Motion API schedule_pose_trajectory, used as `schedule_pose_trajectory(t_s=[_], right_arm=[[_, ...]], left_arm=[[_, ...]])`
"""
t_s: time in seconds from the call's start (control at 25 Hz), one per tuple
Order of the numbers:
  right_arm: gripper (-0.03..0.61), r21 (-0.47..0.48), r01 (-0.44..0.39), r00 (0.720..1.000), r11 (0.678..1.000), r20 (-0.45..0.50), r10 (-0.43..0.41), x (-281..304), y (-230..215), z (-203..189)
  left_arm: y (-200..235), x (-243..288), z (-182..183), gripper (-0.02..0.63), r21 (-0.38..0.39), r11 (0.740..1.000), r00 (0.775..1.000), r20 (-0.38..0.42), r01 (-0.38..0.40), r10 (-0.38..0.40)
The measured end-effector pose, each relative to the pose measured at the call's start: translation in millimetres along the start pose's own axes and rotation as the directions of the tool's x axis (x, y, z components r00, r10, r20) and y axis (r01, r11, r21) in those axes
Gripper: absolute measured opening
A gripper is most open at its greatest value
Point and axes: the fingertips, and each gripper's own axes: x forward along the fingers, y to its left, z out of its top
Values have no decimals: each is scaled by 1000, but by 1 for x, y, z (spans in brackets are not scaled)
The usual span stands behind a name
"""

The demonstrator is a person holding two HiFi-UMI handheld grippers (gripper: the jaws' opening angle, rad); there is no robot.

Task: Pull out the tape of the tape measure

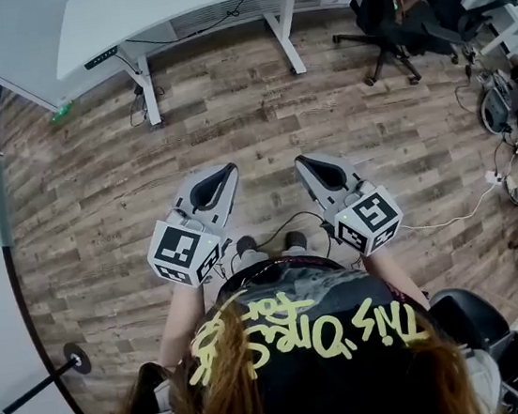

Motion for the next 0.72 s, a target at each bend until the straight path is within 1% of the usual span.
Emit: schedule_pose_trajectory(t_s=[0.12,0.2,0.24,0.28,0.32,0.36,0.44,0.56,0.64,0.72], right_arm=[[3,22,23,999,999,29,-23,-2,1,0],[3,27,29,999,999,40,-31,-1,4,0],[4,27,39,998,999,49,-41,-1,4,1],[8,30,53,997,998,60,-55,-2,4,3],[27,34,69,995,997,70,-71,-3,2,4],[41,40,88,993,995,81,-91,-5,0,6],[109,51,141,984,989,105,-146,-9,-7,10],[234,71,222,963,972,143,-230,-17,-19,14],[291,87,251,949,964,174,-263,-22,-22,18],[299,82,271,937,959,207,-283,-27,-23,26]], left_arm=[[-3,-6,2,-9,-2,1000,1000,31,-1,1],[-3,-9,0,2,-9,1000,1000,30,7,-7],[-2,-10,-1,36,-11,1000,1000,25,9,-9],[-1,-10,-2,87,-12,1000,1000,20,8,-7],[0,-11,-3,130,-11,1000,1000,16,3,-2],[1,-11,-3,152,-10,1000,1000,16,-5,6],[4,-13,0,187,-9,1000,999,26,-27,28],[9,-17,5,265,-3,998,996,54,-67,68],[13,-20,11,350,8,995,992,80,-96,95],[17,-23,18,393,24,993,987,109,-118,114]])
